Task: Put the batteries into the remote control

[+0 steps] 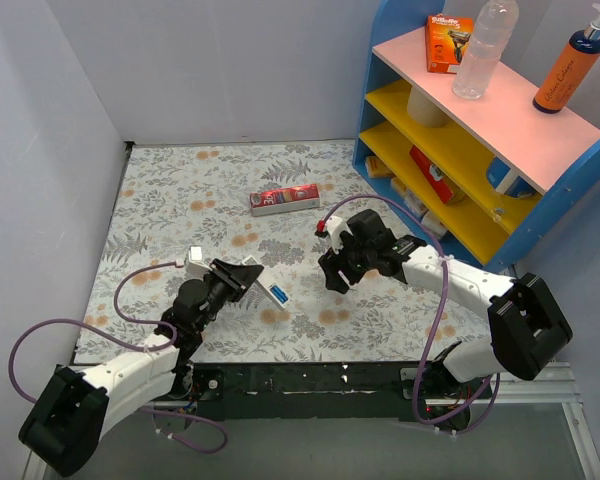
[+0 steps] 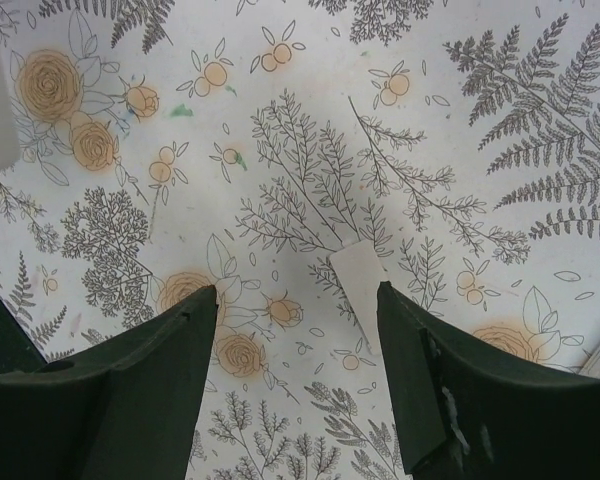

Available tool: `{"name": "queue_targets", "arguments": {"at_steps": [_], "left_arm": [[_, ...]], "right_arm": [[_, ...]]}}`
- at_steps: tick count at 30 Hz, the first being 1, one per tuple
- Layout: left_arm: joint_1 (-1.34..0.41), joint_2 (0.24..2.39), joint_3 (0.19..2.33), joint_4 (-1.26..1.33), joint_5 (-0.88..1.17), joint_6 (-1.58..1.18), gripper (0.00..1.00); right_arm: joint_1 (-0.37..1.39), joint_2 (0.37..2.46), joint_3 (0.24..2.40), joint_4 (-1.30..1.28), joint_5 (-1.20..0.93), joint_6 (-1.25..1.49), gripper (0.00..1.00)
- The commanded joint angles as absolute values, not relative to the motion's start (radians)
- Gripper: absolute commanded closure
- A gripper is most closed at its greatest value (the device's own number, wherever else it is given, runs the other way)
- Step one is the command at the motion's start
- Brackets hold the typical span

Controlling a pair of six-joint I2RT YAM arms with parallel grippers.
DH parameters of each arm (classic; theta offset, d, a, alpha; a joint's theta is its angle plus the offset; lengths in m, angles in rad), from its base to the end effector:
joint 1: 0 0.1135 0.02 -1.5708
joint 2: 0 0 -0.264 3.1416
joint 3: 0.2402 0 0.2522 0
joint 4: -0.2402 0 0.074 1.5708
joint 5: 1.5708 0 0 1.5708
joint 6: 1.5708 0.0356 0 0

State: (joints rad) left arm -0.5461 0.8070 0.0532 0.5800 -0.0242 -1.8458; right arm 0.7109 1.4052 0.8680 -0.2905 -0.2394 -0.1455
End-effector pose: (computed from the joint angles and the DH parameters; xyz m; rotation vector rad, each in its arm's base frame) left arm 0.1414 -0.0850 0.1613 -1.2823 1.6522 -1.6249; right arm 0.2151 0.1963 0.2201 -1.1160 2.1698 0.5464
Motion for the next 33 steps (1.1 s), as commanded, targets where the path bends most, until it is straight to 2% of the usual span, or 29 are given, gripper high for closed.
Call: {"name": "queue_targets", "arguments": {"at_steps": [1,8,13,15,17,19,20,22,23,27,30,33], "left_arm": [[-0.549,0.911,0.041,0.609,-0.115,-1.908,1.00],[-0.552,1.179,0.127,0.704,-0.118,-1.988,1.00],[-0.564,1.256,0.144,0.687,-0.204,-2.009,1.00],[-0.566,1.279,0.144,0.675,-0.210,-2.029,0.96],[-0.572,1.284,0.141,0.644,-0.222,-2.040,0.82],[-0.575,1.272,0.134,0.618,-0.222,-2.054,0.73],[-0.578,1.264,0.130,0.605,-0.224,-2.057,0.63],[-0.583,1.226,0.130,0.536,-0.229,-2.071,0.50],[-0.583,1.212,0.127,0.516,-0.232,-2.074,0.38],[-0.588,1.103,0.097,0.401,-0.235,-2.112,0.11],[-0.588,0.991,0.089,0.289,-0.233,-2.123,0.02],[-0.586,0.866,0.109,0.131,-0.244,-2.109,0.02]], "right_arm": [[0.710,1.378,0.882,-0.230,-0.268,-0.107,0.28],[0.712,1.353,0.854,-0.140,-0.369,-0.032,0.26],[0.719,1.358,0.833,-0.097,-0.402,-0.008,0.24],[0.724,1.365,0.831,-0.095,-0.399,-0.008,0.24],[0.726,1.367,0.830,-0.097,-0.397,-0.008,0.24],[0.726,1.368,0.831,-0.112,-0.396,-0.008,0.24],[0.726,1.364,0.837,-0.120,-0.384,-0.008,0.24],[0.726,1.361,0.844,-0.146,-0.374,-0.021,0.24],[0.724,1.359,0.850,-0.153,-0.368,-0.025,0.24],[0.726,1.365,0.865,-0.193,-0.353,-0.040,0.24],[0.726,1.376,0.888,-0.248,-0.313,-0.080,0.23],[0.726,1.396,0.916,-0.329,-0.269,-0.149,0.23]]}}
